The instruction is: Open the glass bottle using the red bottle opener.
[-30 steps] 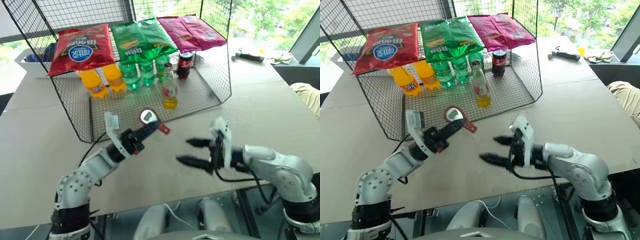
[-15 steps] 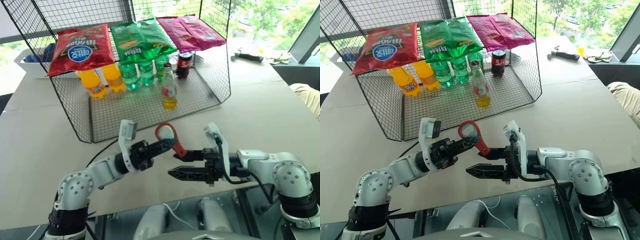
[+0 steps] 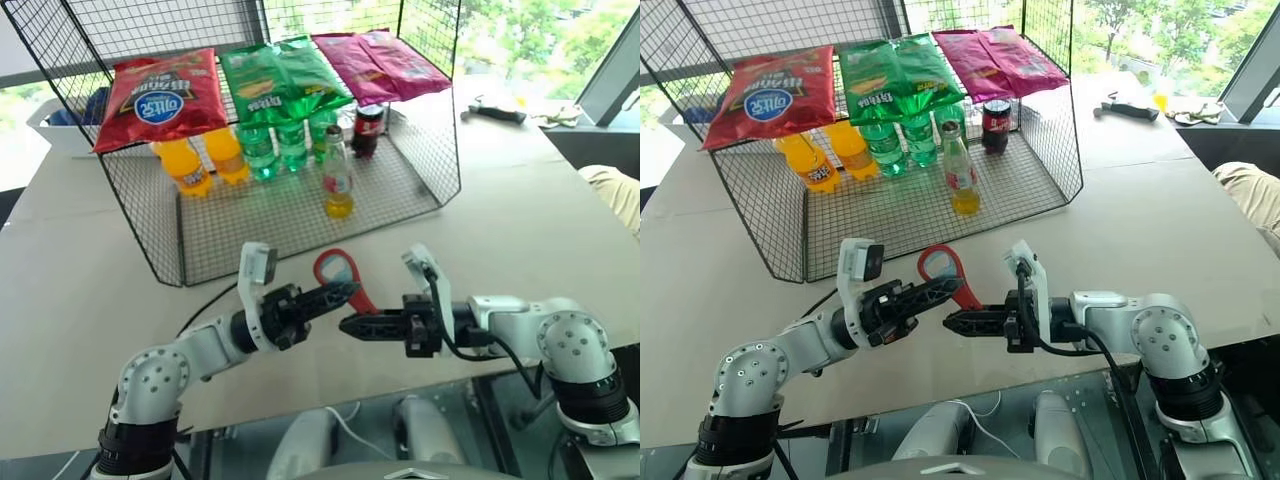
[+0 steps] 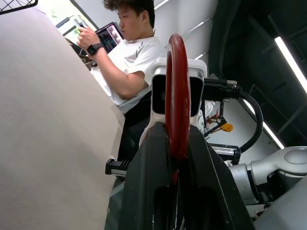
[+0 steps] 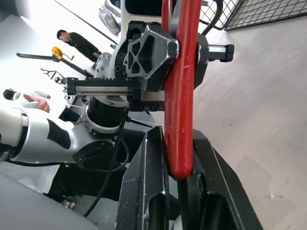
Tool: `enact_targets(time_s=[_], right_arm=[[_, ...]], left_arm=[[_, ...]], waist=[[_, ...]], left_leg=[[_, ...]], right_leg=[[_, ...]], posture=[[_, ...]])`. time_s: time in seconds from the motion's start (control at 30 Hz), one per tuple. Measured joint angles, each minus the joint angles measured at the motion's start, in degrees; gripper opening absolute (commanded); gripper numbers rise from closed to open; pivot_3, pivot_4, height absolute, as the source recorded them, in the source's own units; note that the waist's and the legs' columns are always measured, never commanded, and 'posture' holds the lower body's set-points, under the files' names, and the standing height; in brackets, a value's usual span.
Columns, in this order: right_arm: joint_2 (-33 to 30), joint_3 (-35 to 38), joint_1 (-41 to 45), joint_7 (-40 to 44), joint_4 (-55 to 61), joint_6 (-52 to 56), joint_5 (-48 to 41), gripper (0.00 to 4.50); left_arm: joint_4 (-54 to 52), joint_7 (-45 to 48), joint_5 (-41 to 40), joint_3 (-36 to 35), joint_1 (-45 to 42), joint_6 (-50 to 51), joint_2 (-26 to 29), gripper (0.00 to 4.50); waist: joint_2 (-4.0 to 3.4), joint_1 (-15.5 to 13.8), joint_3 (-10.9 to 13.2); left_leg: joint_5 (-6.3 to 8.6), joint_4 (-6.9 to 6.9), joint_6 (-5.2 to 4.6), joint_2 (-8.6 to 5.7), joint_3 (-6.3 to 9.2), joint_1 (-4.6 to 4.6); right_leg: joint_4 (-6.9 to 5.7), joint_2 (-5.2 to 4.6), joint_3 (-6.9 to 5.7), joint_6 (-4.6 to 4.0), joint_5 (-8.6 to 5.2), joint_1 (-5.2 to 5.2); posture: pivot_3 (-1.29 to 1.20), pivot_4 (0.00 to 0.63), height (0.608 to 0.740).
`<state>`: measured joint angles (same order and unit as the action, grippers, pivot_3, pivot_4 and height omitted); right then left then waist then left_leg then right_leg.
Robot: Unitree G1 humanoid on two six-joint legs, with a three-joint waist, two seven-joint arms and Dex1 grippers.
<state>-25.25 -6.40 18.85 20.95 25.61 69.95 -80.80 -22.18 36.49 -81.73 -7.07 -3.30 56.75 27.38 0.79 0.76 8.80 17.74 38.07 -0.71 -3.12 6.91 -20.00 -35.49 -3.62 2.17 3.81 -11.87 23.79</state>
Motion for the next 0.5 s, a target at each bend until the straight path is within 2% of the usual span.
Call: enact_targets(time_s=[0.5], right_arm=[[-3.46,-1.71,3.08,1.27,-1.08,1.63,-2.40,0.09]], left_arm=[[0.19,2.69,0.59,1.36,-0.86,0.40,1.29,0.00]], waist=[[0.00,0.00,0.00]], left_leg=[[0.06,0.00,-0.10,0.00,0.00,0.00]], right_leg=[[0.01,0.00,0.00,0.00,0.00,0.00]], posture=[[0.00,0.150,0.740]])
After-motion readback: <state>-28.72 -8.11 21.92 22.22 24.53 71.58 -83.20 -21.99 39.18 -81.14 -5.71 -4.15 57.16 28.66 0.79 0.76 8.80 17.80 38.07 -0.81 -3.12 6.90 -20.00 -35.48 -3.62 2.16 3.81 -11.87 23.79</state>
